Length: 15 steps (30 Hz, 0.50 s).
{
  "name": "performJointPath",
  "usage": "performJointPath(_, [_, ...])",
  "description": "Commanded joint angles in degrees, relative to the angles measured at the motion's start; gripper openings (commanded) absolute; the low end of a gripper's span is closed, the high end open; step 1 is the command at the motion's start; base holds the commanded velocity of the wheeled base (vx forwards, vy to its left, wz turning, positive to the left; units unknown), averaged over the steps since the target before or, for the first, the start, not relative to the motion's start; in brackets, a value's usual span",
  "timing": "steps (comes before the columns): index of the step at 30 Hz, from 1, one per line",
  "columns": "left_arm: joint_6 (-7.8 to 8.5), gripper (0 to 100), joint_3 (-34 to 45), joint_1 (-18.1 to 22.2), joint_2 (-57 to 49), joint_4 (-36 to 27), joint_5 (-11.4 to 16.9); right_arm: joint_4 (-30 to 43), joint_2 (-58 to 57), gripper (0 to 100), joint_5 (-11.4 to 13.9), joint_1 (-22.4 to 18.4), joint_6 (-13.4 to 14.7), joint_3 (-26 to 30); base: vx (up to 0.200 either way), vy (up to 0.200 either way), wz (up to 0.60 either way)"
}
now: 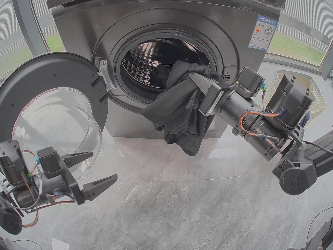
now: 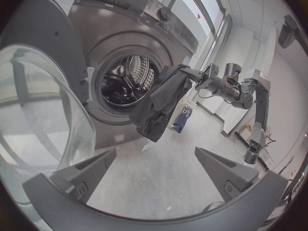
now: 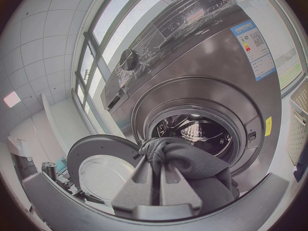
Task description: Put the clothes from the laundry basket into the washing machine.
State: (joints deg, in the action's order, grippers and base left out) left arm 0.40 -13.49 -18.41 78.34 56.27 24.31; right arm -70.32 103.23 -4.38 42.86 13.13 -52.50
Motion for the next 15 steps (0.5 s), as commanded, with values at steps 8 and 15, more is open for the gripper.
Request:
performJointPath(8, [-0.4, 100, -5.5, -5.5, 19.7, 9.3, -0.3, -0.1, 0.4, 0, 0.2, 0.4, 0.4, 0.5, 0.0, 0.0, 0.0])
performJointPath(15, [-1.63, 100, -12.2, -6.0, 26.3, 11.3, -0.5, -0.1, 0.2, 0, 0.1, 1.4, 0.4, 0.6, 0.0, 0.0, 0.0])
